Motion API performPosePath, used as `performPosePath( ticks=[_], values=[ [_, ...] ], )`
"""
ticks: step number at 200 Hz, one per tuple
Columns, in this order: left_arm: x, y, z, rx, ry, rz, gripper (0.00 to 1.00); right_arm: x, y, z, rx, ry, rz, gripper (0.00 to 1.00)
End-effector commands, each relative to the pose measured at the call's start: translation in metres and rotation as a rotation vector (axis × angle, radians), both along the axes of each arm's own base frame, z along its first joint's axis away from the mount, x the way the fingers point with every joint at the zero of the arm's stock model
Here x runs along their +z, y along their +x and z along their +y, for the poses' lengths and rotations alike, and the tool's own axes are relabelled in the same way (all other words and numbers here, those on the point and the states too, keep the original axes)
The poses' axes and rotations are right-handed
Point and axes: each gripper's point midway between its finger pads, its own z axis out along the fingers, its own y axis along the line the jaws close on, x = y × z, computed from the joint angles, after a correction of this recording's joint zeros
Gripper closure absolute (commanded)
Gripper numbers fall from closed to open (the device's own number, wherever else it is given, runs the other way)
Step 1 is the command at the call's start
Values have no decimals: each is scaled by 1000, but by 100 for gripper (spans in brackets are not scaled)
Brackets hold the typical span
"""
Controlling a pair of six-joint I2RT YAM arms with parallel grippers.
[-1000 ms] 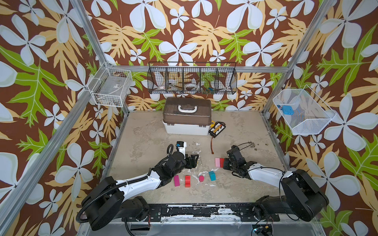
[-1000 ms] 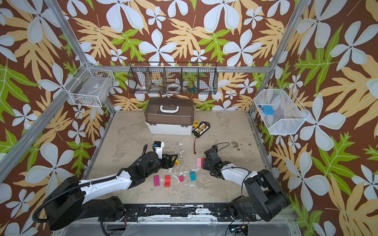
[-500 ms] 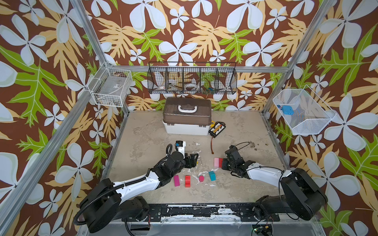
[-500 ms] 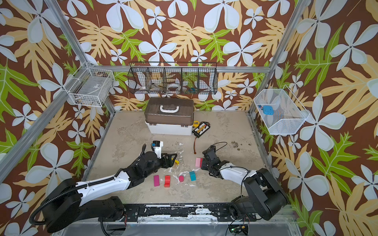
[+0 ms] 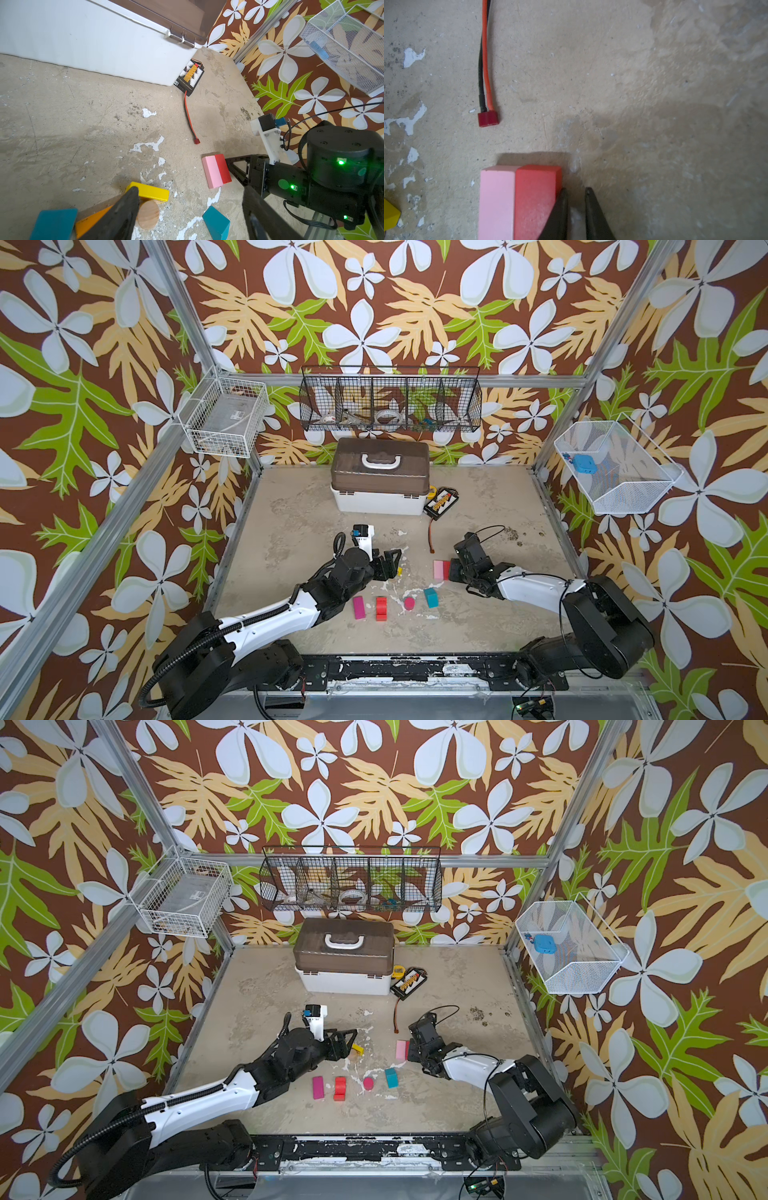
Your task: Build the wood block tower
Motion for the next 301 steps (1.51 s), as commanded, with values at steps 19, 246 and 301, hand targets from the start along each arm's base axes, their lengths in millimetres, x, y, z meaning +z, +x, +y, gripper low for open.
performPosePath(
  ticks=[19, 246, 301],
  values=[
    [2, 0, 3, 12, 7, -12, 20, -5, -5, 0, 5, -6, 28, 81],
    [38, 17, 157, 489, -50, -187, 2, 86, -25, 159, 406, -11, -163, 47],
    [34, 20, 165, 539, -39, -192, 1, 48, 3, 198, 477, -184, -67, 57]
  ],
)
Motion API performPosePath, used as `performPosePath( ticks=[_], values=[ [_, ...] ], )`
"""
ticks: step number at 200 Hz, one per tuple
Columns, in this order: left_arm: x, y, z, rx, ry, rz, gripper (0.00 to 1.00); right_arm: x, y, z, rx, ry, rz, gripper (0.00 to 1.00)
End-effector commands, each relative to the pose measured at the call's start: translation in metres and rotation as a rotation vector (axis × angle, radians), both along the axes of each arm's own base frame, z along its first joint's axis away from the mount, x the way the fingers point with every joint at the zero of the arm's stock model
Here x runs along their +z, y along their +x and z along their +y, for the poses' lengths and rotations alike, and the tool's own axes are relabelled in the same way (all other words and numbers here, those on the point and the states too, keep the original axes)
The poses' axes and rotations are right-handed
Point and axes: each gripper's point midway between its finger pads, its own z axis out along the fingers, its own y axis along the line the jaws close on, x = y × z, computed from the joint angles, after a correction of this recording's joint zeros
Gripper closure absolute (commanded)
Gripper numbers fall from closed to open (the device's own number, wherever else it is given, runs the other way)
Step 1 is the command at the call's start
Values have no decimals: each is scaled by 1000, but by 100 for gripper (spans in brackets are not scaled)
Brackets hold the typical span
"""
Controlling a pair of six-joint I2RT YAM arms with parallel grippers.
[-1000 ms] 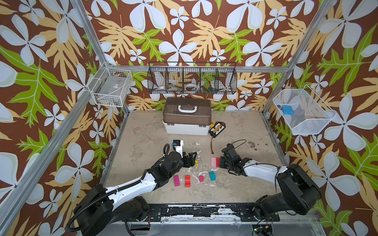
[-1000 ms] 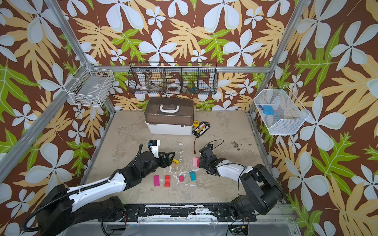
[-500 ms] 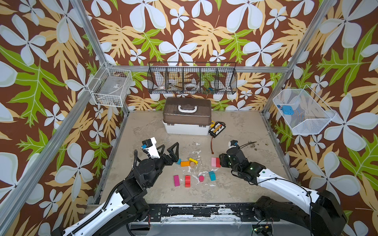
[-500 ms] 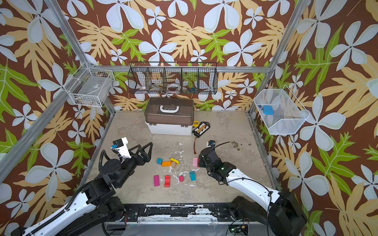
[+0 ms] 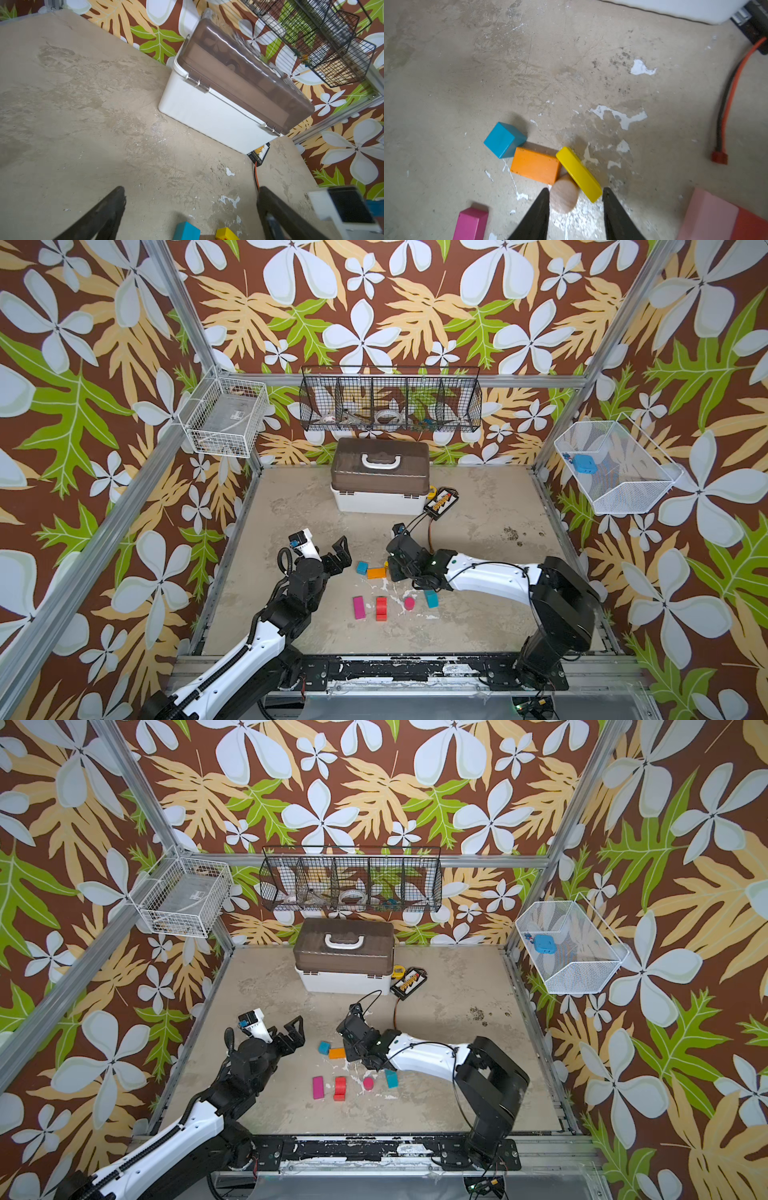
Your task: Build the wood block tower
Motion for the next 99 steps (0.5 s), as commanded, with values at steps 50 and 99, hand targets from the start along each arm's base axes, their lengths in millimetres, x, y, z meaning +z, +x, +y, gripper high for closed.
performPosePath(
  ticks=[50, 99],
  values=[
    [9, 6, -5, -8, -28, -37, 0, -29, 3, 4, 101, -152, 23, 56],
    [5, 9, -8, -19, -25, -21, 0, -53, 6, 0, 89, -215, 56, 59]
  ],
)
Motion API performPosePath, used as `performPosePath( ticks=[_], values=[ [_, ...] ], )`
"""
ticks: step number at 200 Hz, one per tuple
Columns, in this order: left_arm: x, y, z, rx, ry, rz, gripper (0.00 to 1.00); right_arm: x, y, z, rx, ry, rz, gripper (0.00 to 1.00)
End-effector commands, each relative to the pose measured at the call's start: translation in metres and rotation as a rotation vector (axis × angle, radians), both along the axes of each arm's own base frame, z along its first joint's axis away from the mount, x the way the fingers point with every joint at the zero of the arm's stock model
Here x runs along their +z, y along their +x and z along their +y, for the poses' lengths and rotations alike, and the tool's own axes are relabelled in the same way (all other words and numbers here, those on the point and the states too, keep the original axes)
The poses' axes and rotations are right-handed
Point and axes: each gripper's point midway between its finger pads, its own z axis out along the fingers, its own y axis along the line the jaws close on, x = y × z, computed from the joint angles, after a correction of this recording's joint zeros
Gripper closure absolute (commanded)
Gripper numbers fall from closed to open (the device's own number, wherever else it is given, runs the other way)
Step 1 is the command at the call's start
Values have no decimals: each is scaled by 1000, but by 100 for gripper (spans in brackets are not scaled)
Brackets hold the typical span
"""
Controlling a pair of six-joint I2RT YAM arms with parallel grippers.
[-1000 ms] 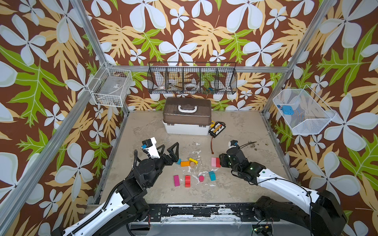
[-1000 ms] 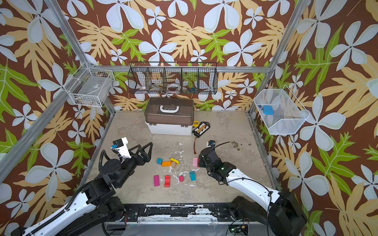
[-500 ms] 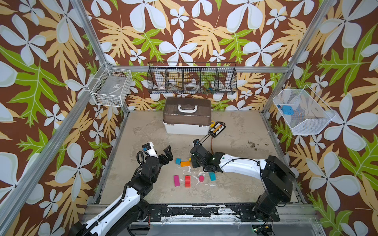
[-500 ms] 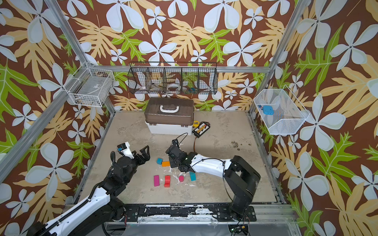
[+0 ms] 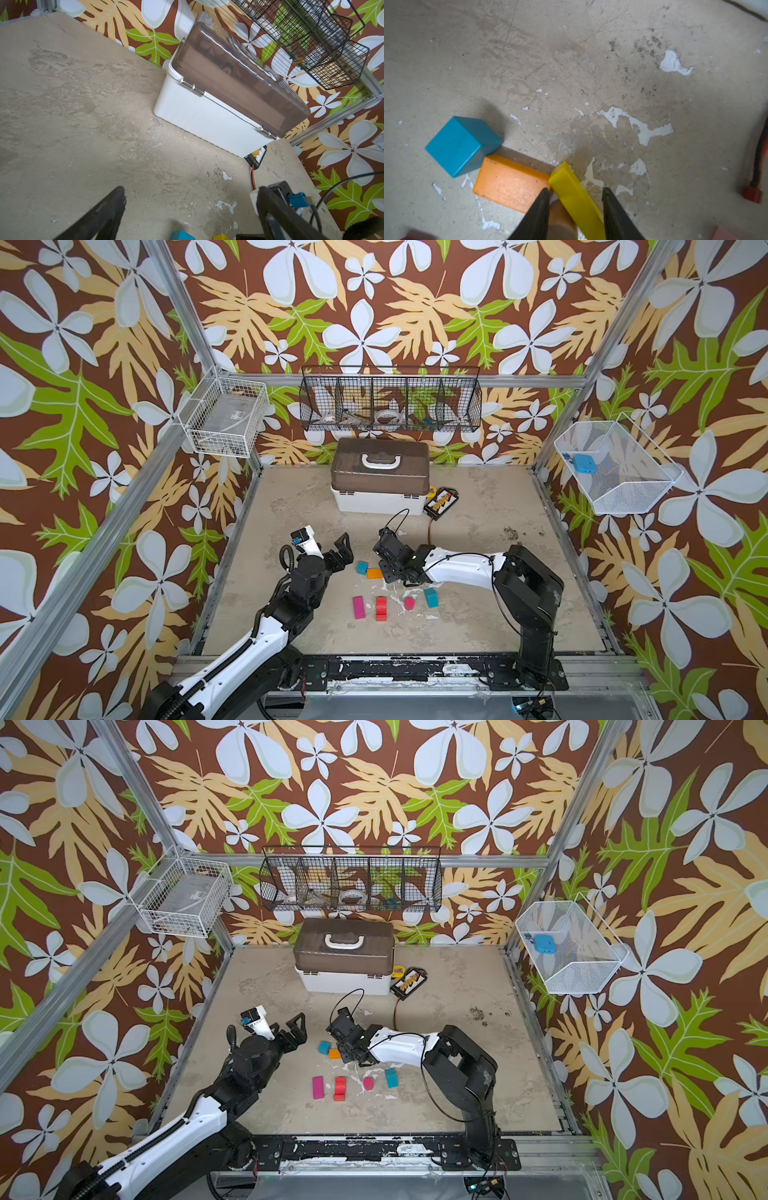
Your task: Build the wood block tower
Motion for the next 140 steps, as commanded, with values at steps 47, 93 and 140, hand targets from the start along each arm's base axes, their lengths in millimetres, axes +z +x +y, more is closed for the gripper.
performPosePath(
  ticks=[47, 93, 140],
  values=[
    [7, 5, -3, -4, -19, -18, 0, -9, 1, -18, -42, -81, 2, 75],
    [3, 6, -4, -3, -13, -10, 0, -1, 7, -41, -140, -106, -20, 83],
    [1, 7, -2, 9, 1, -3, 0, 0, 20, -78, -287, -235, -47, 87]
  ],
)
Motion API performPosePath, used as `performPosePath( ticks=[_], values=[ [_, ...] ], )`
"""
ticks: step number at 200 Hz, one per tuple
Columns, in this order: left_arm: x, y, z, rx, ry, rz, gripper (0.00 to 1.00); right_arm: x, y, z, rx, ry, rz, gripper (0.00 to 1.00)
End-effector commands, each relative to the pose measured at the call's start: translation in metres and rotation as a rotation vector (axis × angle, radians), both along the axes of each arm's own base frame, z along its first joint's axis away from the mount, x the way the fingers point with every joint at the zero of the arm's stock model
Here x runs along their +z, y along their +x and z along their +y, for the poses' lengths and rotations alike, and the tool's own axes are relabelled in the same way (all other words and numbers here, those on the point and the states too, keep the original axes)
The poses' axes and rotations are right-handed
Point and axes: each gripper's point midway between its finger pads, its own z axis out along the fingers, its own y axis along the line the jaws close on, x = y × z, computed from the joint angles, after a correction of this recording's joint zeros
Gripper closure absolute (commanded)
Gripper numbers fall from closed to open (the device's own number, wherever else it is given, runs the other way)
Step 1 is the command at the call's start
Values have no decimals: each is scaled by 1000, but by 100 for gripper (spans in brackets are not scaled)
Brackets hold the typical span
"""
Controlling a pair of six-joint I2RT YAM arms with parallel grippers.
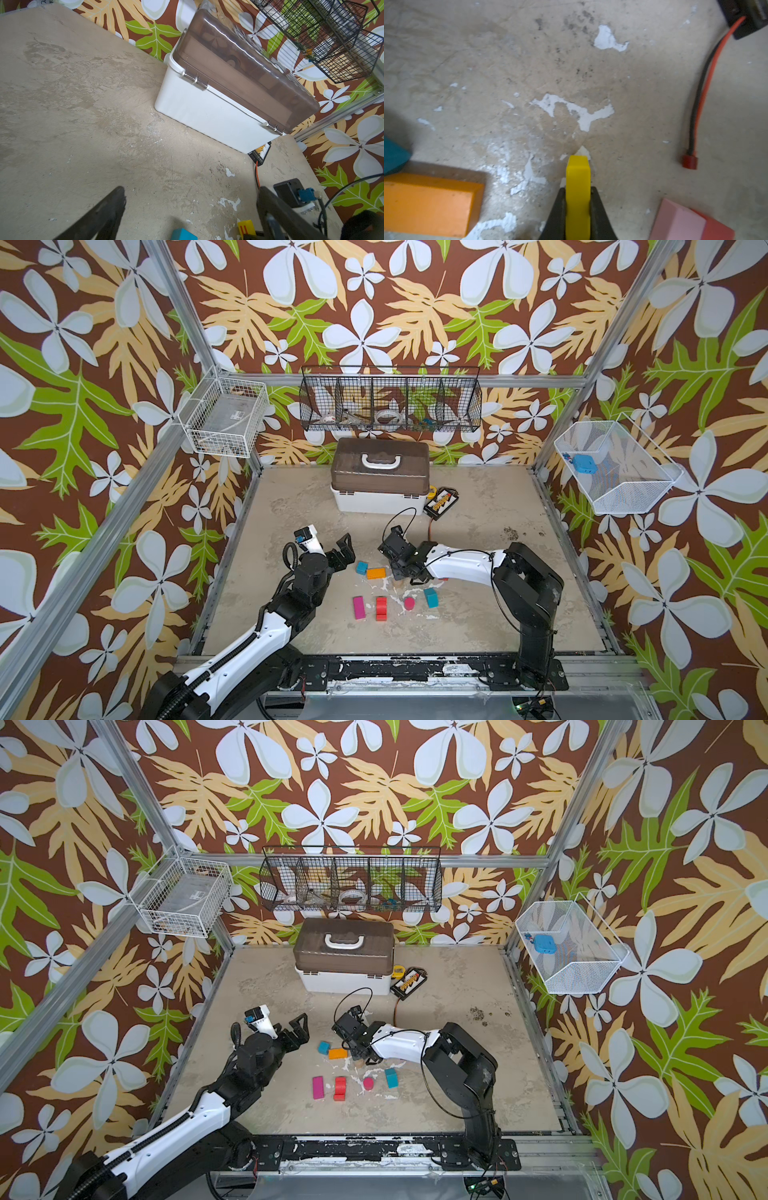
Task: Build the wood block tower
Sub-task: 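Lower the right gripper onto the yellow block and close it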
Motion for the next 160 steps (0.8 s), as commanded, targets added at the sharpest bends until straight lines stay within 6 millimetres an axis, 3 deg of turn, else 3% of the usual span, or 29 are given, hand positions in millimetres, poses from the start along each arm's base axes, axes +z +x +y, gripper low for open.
performPosePath(
  ticks=[1, 43, 71, 114, 160],
  values=[
    [10, 3, 2, 14, -10, -32, 0, 2, 5, -27, -98, -109, -27, 87],
    [9, 3, 9, 51, 18, -28, 0, -9, 11, -38, -131, -241, -14, 87],
    [-1, 4, 24, 107, 24, 6, 0, -20, 14, -50, -156, -352, -16, 87],
    [-12, 9, 42, 150, -7, 49, 0, -26, 11, -41, -120, -380, -4, 86],
    [-9, 8, 47, 170, 9, 43, 0, -26, 5, -10, -41, -285, 22, 61]
  ],
)
